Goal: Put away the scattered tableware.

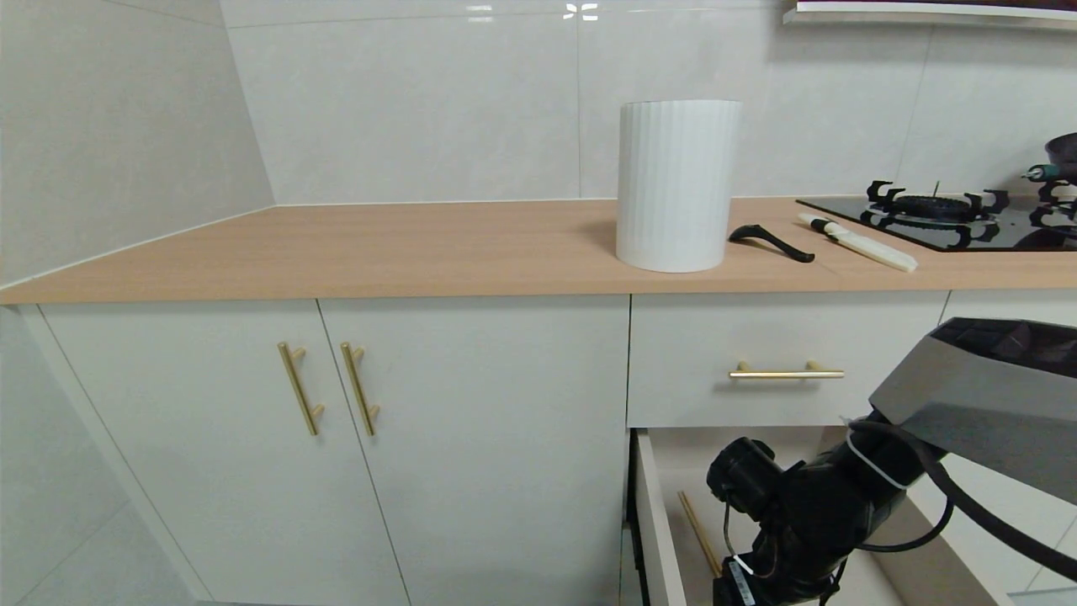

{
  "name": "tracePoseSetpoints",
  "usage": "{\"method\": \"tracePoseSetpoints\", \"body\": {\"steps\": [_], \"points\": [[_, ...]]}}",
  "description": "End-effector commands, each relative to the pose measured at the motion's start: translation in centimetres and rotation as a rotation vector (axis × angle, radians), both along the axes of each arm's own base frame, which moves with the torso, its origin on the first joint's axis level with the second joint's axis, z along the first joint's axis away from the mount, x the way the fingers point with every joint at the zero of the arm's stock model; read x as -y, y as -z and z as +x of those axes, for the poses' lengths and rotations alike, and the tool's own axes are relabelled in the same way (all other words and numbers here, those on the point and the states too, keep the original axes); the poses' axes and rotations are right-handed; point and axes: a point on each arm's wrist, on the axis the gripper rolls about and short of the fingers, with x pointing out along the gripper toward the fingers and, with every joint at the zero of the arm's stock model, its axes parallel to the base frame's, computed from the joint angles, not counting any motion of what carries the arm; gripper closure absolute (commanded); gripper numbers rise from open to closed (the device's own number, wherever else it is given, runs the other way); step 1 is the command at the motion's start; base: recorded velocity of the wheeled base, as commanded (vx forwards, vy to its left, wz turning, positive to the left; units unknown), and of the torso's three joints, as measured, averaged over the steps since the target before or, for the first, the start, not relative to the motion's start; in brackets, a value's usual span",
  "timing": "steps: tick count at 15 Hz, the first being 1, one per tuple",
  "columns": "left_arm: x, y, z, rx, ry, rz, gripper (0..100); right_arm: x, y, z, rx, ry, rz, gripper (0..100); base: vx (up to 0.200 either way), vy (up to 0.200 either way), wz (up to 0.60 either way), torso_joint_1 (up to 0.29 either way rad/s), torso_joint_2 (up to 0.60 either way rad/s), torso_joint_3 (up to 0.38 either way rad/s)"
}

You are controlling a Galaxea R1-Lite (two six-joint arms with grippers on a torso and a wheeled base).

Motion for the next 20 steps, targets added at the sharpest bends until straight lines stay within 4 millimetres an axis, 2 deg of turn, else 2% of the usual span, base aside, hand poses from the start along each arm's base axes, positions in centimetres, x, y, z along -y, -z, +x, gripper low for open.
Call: {"method": "tracePoseSetpoints", "body": {"steps": [1, 4, 8, 10, 13, 16, 20], "points": [[0.0, 0.0, 0.0, 0.000, -0.001, 0.000, 0, 0.2, -1.8, -0.1, 0.044, 0.003, 0.026, 0, 0.000, 0.000, 0.00, 0.000, 0.00, 0.000], [0.0, 0.0, 0.0, 0.000, -0.001, 0.000, 0, 1.7, -5.8, 0.0, 0.170, 0.072, 0.064, 0, 0.000, 0.000, 0.00, 0.000, 0.00, 0.000], [0.0, 0.0, 0.0, 0.000, -0.001, 0.000, 0, 5.0, -10.3, 0.4, 0.333, 0.188, 0.072, 0, 0.000, 0.000, 0.00, 0.000, 0.00, 0.000], [0.0, 0.0, 0.0, 0.000, -0.001, 0.000, 0, 5.9, -12.1, 0.1, 0.387, 0.211, 0.090, 0, 0.000, 0.000, 0.00, 0.000, 0.00, 0.000], [0.0, 0.0, 0.0, 0.000, -0.001, 0.000, 0, 6.1, -13.2, -0.4, 0.427, 0.210, 0.092, 0, 0.000, 0.000, 0.00, 0.000, 0.00, 0.000], [0.0, 0.0, 0.0, 0.000, -0.001, 0.000, 0, 6.2, -13.1, -0.4, 0.424, 0.210, 0.091, 0, 0.000, 0.000, 0.00, 0.019, -0.07, -0.054], [0.0, 0.0, 0.0, 0.000, -0.001, 0.000, 0, 6.2, -13.0, -0.4, 0.421, 0.209, 0.089, 0, 0.000, 0.000, 0.00, 0.105, -0.31, -0.265]]}}
